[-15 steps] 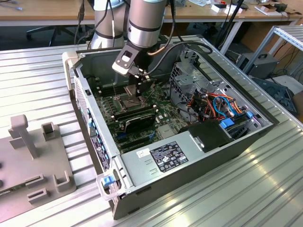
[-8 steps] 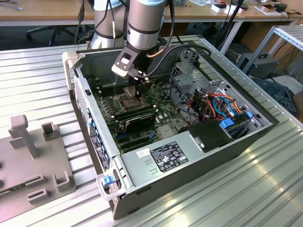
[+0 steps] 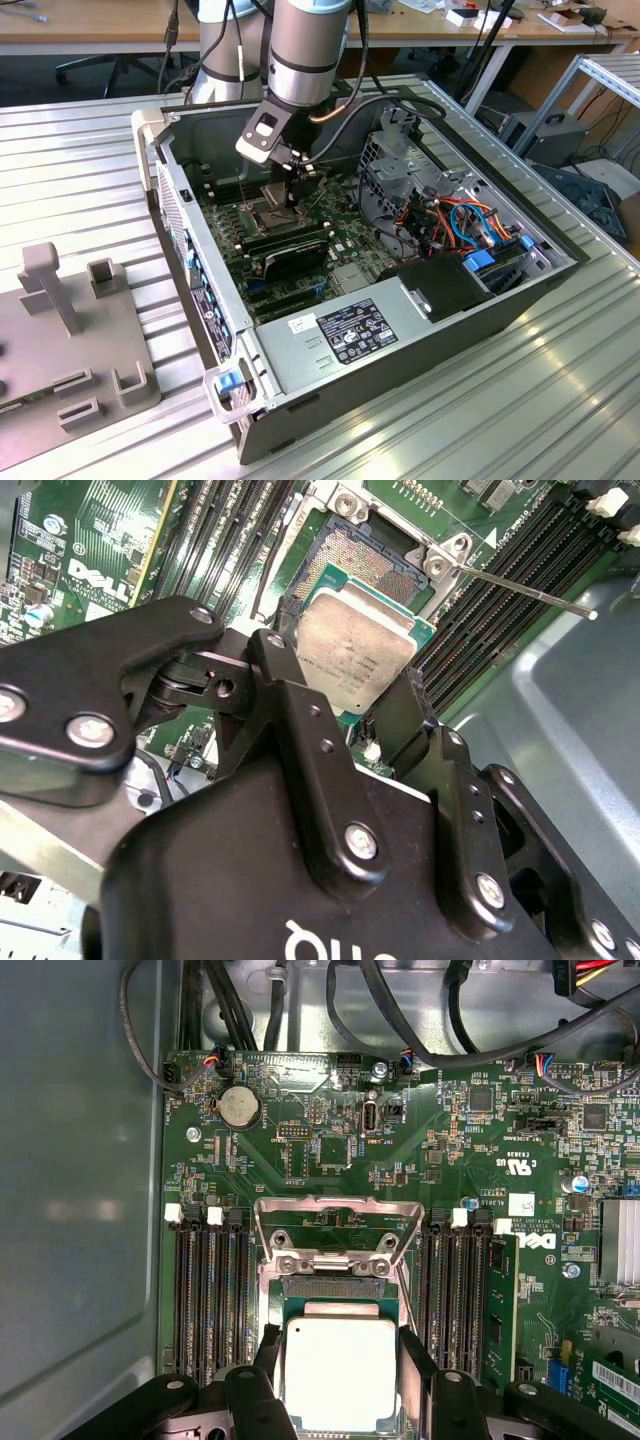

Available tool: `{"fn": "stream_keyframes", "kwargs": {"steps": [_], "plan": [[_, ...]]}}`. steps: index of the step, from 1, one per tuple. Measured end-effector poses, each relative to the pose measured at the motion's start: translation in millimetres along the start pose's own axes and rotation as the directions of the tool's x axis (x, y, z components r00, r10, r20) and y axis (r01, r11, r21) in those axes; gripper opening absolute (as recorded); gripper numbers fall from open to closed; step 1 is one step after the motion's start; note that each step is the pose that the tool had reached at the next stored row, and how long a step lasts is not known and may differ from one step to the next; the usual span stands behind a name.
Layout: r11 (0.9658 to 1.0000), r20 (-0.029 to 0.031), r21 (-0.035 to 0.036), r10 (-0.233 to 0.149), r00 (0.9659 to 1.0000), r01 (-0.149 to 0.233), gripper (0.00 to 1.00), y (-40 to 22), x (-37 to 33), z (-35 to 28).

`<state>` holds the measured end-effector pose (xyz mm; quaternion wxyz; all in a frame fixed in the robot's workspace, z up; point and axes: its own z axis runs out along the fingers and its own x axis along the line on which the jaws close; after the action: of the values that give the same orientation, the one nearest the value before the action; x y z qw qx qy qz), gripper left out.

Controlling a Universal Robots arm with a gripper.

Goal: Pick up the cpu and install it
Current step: 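Place the cpu into insertion slot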

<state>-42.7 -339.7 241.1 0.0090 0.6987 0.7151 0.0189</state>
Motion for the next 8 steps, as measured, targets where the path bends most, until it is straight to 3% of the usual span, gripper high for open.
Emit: {"fn": "stream_keyframes", "kwargs": {"steps": [4,8], "plan": [[1.0000,-0.0005,-0.0003,0.000,1.0000,0.000,0.55,0.0,0.1,0.8],[1.0000,0.0000,0.0000,0.000,1.0000,0.000,0.55,-0.2,-0.1,5.8]]}}
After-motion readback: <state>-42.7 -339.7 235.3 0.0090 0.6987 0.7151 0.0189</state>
